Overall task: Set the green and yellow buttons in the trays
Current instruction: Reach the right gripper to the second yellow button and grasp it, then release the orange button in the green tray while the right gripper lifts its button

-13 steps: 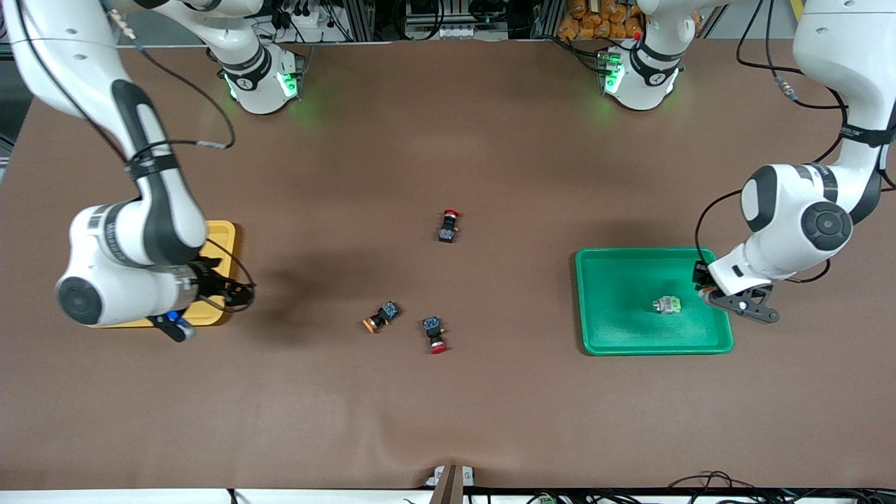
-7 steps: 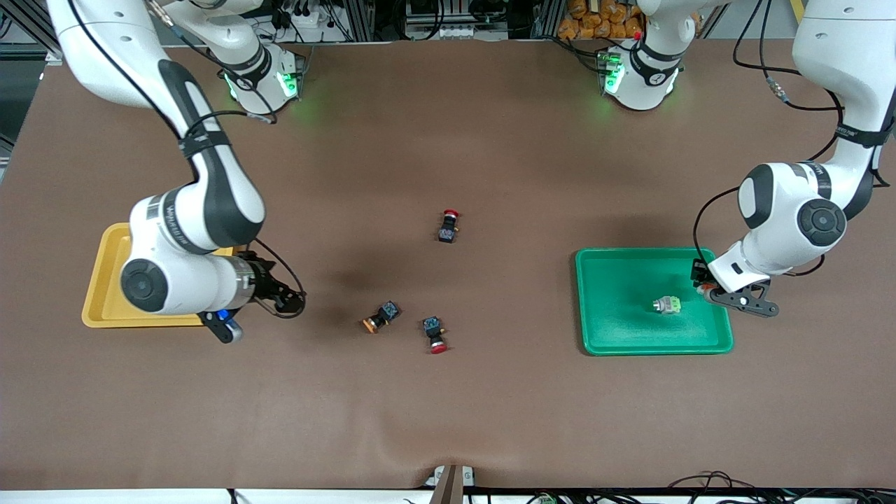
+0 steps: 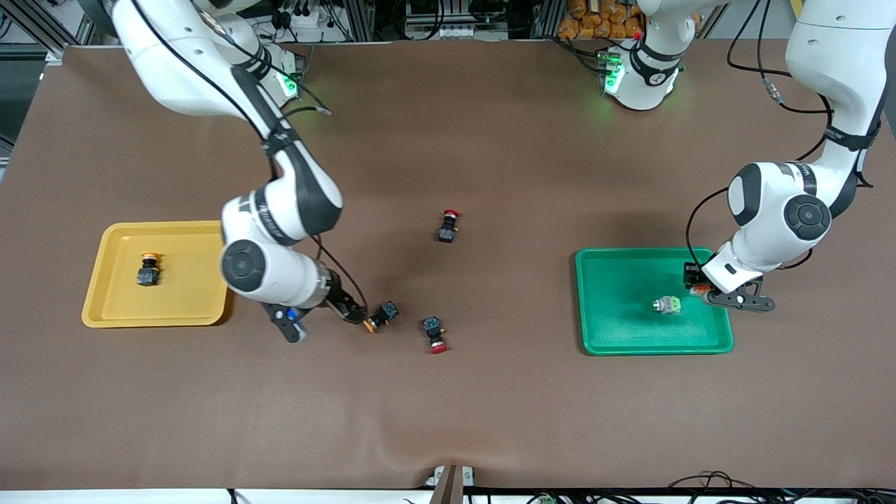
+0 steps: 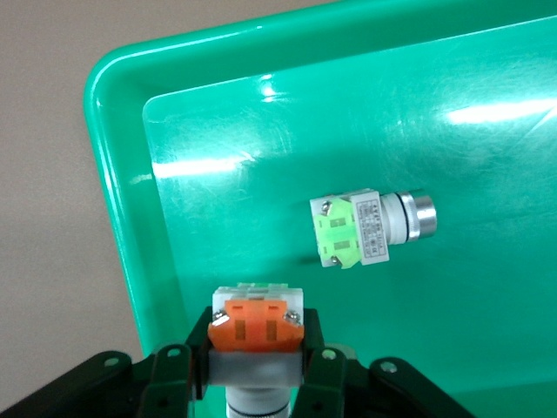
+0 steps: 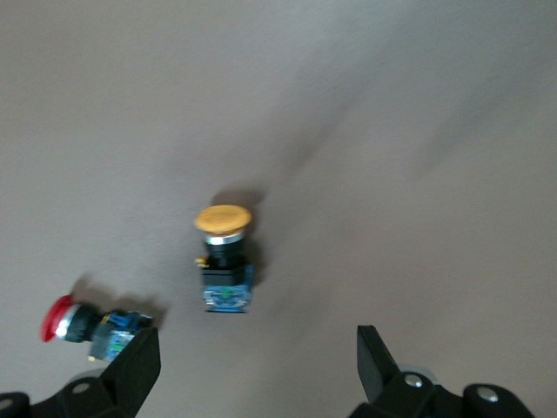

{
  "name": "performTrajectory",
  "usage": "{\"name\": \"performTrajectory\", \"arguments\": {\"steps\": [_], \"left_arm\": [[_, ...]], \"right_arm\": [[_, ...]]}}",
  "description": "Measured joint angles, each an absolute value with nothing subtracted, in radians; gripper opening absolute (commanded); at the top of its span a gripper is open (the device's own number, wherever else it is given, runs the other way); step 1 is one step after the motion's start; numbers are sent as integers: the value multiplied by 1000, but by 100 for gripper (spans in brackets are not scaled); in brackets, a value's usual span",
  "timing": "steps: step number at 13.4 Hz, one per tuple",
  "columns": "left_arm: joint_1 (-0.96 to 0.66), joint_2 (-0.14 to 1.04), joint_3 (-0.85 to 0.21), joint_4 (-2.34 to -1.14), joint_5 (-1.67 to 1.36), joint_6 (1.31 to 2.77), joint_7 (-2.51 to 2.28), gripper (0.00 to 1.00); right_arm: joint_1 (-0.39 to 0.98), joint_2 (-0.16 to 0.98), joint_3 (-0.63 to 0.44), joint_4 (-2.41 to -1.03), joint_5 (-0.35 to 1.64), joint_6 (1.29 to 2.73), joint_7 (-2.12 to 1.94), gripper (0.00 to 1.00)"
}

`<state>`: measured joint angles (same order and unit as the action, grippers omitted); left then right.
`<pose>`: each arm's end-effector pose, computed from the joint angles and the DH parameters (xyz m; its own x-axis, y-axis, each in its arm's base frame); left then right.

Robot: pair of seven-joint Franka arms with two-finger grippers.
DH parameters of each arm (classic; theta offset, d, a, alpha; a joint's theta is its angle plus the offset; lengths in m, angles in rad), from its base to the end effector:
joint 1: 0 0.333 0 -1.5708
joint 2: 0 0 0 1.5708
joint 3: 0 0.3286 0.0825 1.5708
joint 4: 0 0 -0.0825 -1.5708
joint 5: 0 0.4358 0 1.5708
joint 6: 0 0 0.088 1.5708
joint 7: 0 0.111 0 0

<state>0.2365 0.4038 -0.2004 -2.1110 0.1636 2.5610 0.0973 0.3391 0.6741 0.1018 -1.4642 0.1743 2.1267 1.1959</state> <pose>0.6211 0.0194 0.1964 0.9826 -0.1771 0.0552 -0.1760 -0.9841 -0.0245 0.6971 0.3241 0.2647 0.6360 -0.7448 -0.2021 -0.7668 -0.6395 -0.0563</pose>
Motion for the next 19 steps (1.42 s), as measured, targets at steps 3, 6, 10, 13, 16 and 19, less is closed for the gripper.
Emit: {"name": "performTrajectory", "arguments": {"steps": [3,6,10,13,16,19], "left_arm": [[237,406,-200,-2111,164,2567,97,0],[238,410,-200,-2111,164,2567,97,35],[239,416,-199,-2109,164,2571,97,78],[239,416,-199,-2105,165,2572,98,100],[239,416,-199,-2100,165,2572,102,100],[240,411,-199,-2085,165,2574,105,100]], "right_arm": [[364,733,99,-1456,173,2230,1206,100],[378,803,95,-1453,172,2327,1206,96],[383,861,90,-1431,172,2357,1212,45],[396,876,90,-1422,172,2369,1226,0],[399,876,86,-1408,172,2353,1231,0],[389,876,74,-1341,172,2181,1229,0]]}}
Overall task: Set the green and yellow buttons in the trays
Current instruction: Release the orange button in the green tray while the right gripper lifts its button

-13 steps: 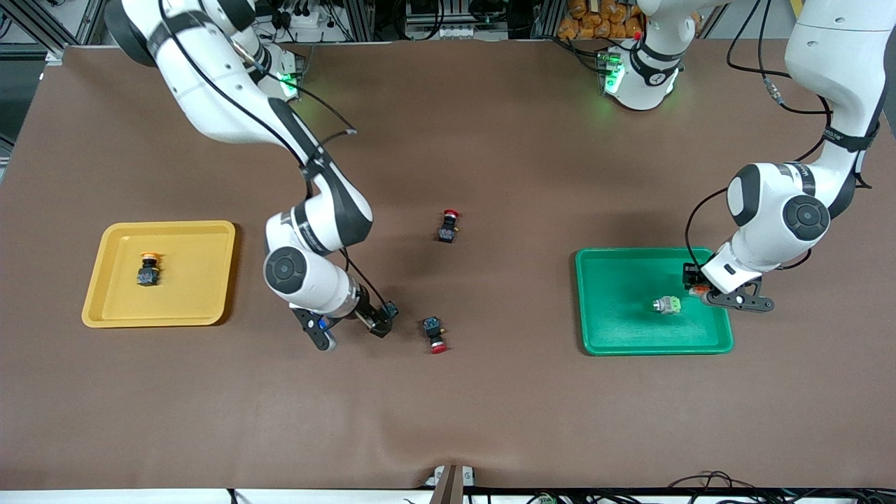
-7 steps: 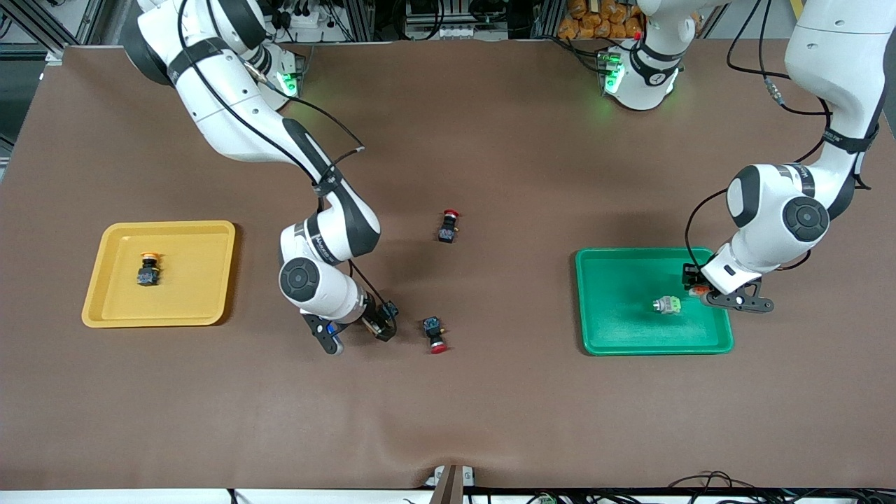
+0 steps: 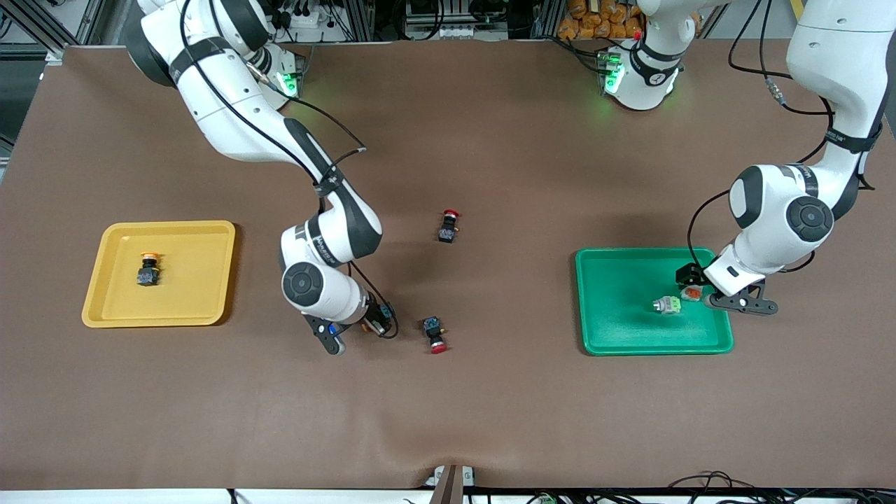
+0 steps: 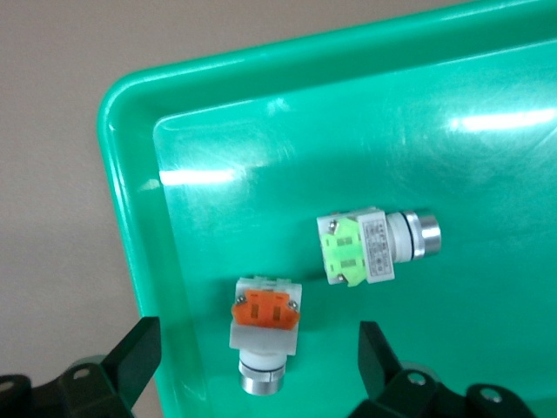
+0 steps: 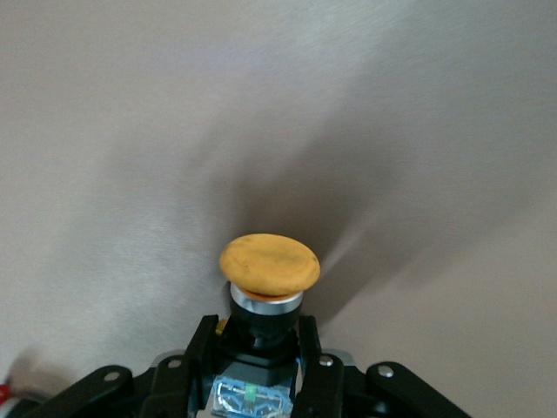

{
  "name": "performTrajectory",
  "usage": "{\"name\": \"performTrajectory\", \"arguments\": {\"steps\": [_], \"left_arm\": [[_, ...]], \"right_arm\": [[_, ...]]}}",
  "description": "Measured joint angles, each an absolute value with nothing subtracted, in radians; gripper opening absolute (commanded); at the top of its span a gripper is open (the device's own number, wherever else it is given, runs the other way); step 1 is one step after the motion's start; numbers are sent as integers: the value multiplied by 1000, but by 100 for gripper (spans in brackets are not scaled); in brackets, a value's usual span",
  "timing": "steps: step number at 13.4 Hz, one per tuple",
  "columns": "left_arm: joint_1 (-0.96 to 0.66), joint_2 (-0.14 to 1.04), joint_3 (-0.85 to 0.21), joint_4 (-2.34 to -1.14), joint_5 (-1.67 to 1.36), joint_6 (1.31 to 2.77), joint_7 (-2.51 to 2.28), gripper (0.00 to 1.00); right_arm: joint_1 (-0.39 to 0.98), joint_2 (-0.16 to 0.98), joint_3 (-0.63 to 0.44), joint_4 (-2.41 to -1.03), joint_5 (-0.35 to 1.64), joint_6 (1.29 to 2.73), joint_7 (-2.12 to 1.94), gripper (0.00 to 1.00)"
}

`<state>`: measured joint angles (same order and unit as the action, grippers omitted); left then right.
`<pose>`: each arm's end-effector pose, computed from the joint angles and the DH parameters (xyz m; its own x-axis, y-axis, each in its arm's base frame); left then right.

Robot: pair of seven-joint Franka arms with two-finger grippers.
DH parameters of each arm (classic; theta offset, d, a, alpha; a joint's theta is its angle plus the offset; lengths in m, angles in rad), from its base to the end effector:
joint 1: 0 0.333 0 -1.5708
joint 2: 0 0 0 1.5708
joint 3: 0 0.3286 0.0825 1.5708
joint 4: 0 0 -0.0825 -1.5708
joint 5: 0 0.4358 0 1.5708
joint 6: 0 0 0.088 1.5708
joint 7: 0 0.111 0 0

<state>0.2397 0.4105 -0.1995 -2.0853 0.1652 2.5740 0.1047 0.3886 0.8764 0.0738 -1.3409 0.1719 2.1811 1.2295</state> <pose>0.6319 0.0230 0.2043 0.9799 -0.1800 0.0864 -0.1779 -0.9836 -0.0308 0.7069 0.3470 0.1713 0.6156 -0.7631 -0.1970 -0.7807 -0.6246 -0.0200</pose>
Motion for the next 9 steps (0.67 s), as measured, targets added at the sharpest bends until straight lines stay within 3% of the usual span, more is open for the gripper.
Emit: {"name": "performTrajectory", "arguments": {"steps": [4,9], "left_arm": [[239,356,-208,-2040,165,2487,110,100],[238,216,-274,-1895,114,2133,103,100]], "right_arm": [[320,864,69,-1235,172,1946,1146,0],[201,828,68,-1215,172,1785,935,0]]}}
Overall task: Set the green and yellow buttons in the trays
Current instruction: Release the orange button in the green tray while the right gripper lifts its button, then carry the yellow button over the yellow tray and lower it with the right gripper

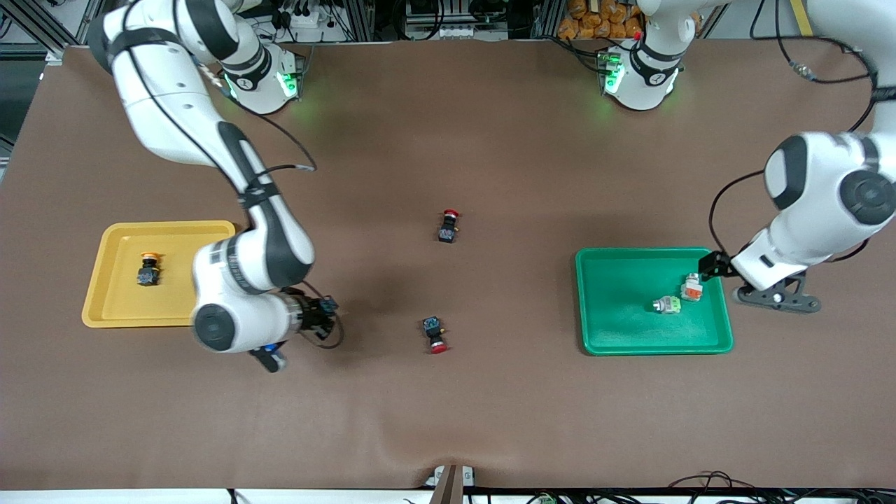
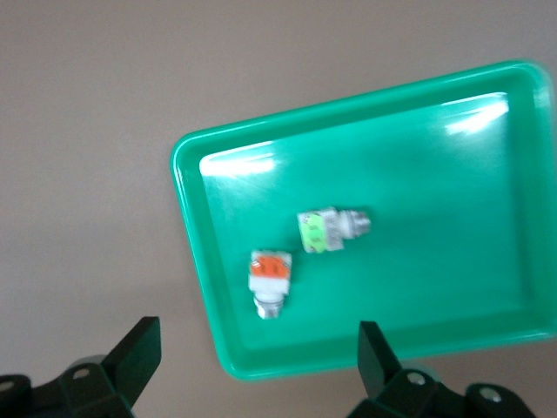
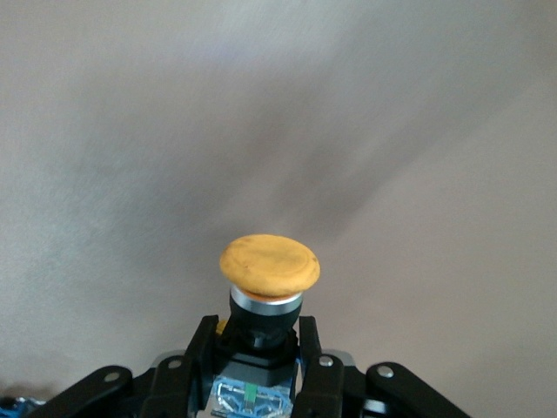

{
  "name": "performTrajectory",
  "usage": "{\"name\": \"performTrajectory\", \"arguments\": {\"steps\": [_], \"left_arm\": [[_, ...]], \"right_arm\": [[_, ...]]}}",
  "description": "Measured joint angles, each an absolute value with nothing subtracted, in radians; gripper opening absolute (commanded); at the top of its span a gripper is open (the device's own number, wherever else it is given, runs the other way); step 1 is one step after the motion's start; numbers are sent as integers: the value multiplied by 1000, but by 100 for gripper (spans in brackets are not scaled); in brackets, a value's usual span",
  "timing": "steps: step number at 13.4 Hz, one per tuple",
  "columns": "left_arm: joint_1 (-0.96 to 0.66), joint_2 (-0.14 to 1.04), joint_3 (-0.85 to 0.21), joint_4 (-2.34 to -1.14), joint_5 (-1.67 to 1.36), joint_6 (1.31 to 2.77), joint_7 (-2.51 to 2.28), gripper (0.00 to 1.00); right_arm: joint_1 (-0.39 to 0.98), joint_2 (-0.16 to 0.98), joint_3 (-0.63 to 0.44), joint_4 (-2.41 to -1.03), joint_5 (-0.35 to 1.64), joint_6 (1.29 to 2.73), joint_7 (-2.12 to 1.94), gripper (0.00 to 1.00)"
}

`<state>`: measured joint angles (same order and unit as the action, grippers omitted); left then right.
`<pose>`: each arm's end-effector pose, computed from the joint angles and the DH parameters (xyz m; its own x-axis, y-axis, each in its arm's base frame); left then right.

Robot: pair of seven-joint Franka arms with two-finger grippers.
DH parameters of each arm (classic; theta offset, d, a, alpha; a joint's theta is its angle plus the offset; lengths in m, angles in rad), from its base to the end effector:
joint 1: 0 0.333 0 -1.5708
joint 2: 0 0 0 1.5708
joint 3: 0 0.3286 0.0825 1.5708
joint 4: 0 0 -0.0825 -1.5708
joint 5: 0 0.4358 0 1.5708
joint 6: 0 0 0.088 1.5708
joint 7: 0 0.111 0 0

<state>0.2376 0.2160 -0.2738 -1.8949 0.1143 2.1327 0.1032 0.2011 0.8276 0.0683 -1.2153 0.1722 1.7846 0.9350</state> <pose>0.6574 -0.0118 0.3789 0.9812 -0.1912 0.0258 -0.1900 -0.9808 -0.0434 0.7522 0.2105 0.2431 0.6911 -0.6500 -0.3161 -0.6608 -0.7454 0.0881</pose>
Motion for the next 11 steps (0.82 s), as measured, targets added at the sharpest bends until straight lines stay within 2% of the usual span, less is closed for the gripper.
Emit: {"name": "performTrajectory", "arguments": {"steps": [5,11], "left_arm": [[239,123,-278,-1727,37,1831,103,100],[237,60,-306,-1479,36,1534,65,100]], "right_arm": [[103,758,66,-1236,164,1662,714,0],[11,664,64,-1424,72,1707,483,0]]}}
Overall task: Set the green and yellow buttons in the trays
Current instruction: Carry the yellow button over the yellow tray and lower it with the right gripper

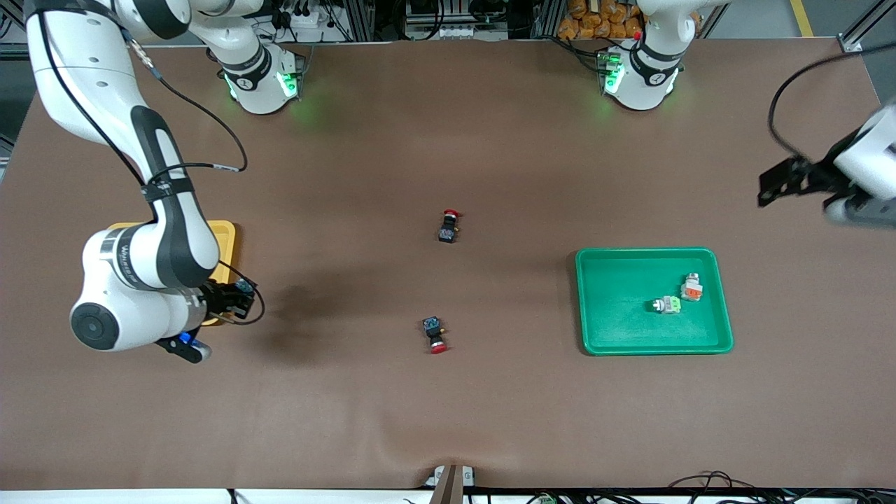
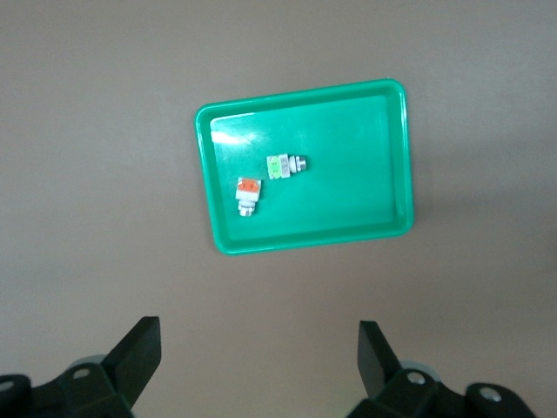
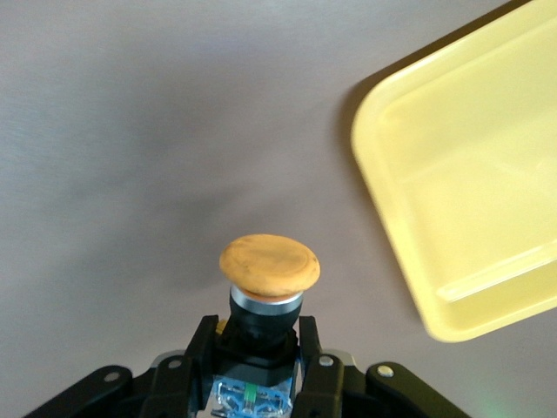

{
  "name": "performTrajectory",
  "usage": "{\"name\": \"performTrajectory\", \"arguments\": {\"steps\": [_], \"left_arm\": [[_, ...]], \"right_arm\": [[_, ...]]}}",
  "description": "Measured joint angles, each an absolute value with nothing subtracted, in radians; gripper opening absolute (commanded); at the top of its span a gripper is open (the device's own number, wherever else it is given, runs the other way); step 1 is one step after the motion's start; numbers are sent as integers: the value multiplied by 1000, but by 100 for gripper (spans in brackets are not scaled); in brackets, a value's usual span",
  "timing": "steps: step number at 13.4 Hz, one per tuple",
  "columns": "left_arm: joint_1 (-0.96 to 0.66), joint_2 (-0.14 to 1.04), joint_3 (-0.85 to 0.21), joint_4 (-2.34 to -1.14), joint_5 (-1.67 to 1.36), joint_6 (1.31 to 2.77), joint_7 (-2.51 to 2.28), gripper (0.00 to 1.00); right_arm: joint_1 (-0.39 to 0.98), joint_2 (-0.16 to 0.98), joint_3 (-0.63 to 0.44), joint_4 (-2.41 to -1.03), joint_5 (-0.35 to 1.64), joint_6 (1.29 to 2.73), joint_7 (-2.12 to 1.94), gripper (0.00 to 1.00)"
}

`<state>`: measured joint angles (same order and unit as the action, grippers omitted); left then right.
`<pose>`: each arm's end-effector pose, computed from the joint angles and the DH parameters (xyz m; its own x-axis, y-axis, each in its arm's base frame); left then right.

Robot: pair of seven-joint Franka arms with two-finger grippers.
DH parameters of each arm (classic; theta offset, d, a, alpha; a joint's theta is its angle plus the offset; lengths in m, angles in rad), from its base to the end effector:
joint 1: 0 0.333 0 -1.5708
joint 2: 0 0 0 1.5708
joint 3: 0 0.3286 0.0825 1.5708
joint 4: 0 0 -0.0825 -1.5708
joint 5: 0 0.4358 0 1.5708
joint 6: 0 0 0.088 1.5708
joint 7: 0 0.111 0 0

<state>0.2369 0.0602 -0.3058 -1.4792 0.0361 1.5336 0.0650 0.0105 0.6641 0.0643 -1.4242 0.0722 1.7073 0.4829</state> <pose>0.6208 -0.0328 0.6424 0.9913 -0.1317 -0.0042 -0.1318 -0.9911 -0.0177 0.7257 0.0543 0.2625 0.8322 -0.4072 -0.3763 -0.4079 -0.9094 0.0819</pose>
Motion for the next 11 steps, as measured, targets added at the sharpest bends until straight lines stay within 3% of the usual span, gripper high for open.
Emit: {"name": "performTrajectory", "arguments": {"steps": [6,11], "left_arm": [[243,25,-298,-1424,7,1479,65,100],[243,-25,-298,-1423,4,1430,65,100]], "right_arm": [[-78,479,62,-1658,-8,1728,341,0],[-182,466,61,-1868,-15,1998,138,0]]}}
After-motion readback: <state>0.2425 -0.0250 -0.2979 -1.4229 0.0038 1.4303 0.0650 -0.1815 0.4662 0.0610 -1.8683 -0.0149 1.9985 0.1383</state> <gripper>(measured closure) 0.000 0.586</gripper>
